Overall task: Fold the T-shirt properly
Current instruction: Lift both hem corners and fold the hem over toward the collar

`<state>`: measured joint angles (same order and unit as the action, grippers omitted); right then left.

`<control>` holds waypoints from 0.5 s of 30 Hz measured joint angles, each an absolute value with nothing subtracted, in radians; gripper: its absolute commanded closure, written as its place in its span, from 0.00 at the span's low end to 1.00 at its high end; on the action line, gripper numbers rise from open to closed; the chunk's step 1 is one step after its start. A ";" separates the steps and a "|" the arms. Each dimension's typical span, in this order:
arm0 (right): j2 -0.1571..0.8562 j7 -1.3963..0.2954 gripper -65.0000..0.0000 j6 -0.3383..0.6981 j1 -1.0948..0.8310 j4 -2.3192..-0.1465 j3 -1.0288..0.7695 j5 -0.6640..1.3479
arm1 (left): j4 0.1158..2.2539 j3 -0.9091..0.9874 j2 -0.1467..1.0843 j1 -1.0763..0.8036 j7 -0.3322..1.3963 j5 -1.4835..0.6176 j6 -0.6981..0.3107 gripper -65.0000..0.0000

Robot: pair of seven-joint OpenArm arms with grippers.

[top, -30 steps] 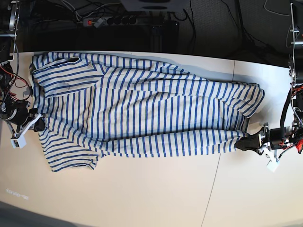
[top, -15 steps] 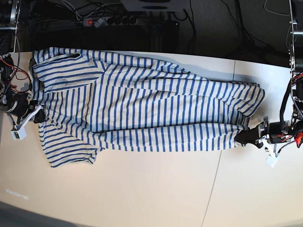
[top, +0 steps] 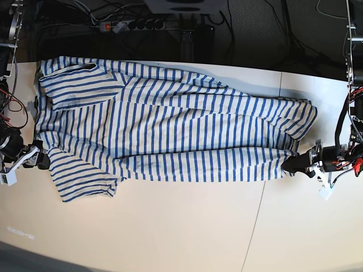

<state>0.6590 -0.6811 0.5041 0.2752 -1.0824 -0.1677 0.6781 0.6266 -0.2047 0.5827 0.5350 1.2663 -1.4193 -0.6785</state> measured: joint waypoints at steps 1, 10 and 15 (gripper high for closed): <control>0.659 -0.683 0.45 0.504 0.283 -1.082 -0.168 0.675 | 0.627 -0.205 0.581 0.535 1.266 -1.419 -0.678 1.00; 0.612 -0.636 0.45 0.504 0.469 -0.819 -0.168 0.616 | 0.628 -0.205 0.580 0.535 1.266 -1.418 -0.678 1.00; 0.593 -0.599 0.45 0.504 0.598 -0.560 -0.170 0.585 | 0.629 -0.205 0.581 0.535 1.266 -1.418 -0.678 1.00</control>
<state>0.5930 -0.5991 0.5037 0.5976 -0.5598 -0.1699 0.5854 0.6289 -0.2047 0.5808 0.5350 1.2663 -1.4178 -0.6781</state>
